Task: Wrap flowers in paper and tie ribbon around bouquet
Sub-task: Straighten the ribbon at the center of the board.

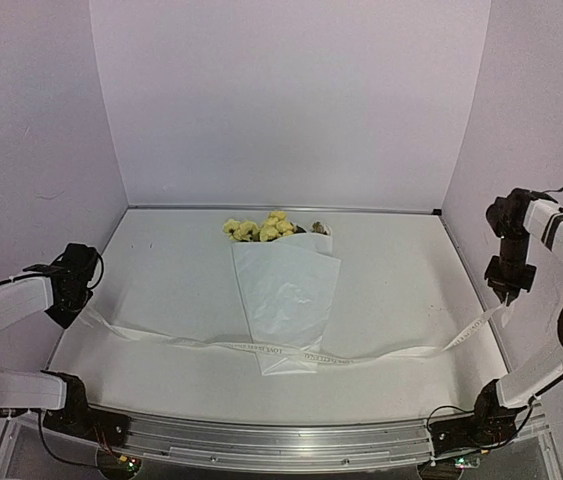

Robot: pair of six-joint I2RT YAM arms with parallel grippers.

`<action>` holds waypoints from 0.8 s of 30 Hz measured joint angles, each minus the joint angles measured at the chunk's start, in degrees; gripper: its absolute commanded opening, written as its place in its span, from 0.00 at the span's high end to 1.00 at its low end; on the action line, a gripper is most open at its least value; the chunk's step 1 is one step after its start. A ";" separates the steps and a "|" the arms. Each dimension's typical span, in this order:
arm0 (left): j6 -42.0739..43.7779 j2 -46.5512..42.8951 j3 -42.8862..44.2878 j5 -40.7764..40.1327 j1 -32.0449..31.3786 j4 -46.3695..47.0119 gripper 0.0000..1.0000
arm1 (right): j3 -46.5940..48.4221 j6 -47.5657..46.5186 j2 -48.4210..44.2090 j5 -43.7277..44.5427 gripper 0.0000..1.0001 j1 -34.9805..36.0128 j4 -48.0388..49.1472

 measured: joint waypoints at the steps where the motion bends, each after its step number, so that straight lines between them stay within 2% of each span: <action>1: 1.09 0.72 -0.32 1.67 1.48 0.94 0.65 | -0.56 0.35 0.43 -0.26 0.79 -0.41 0.00; 5: 4.41 2.37 -0.42 6.98 4.48 3.71 0.15 | -1.70 0.80 1.25 -1.59 0.58 -1.36 -0.02; 7: 5.93 2.54 0.10 8.43 4.74 3.98 0.02 | -1.89 0.60 1.25 -2.46 0.49 -1.49 -0.05; 14: 10.91 2.52 6.60 10.69 4.80 3.98 0.00 | -1.98 -0.39 1.00 -9.11 0.28 -1.47 0.08; 19: 16.21 1.19 10.03 13.30 4.80 4.73 0.00 | -2.39 -1.52 -1.38 -14.33 0.24 0.08 0.85; 24: 21.29 0.79 11.17 21.98 2.08 8.52 0.01 | -2.71 -3.53 -4.16 -18.87 0.22 7.99 3.86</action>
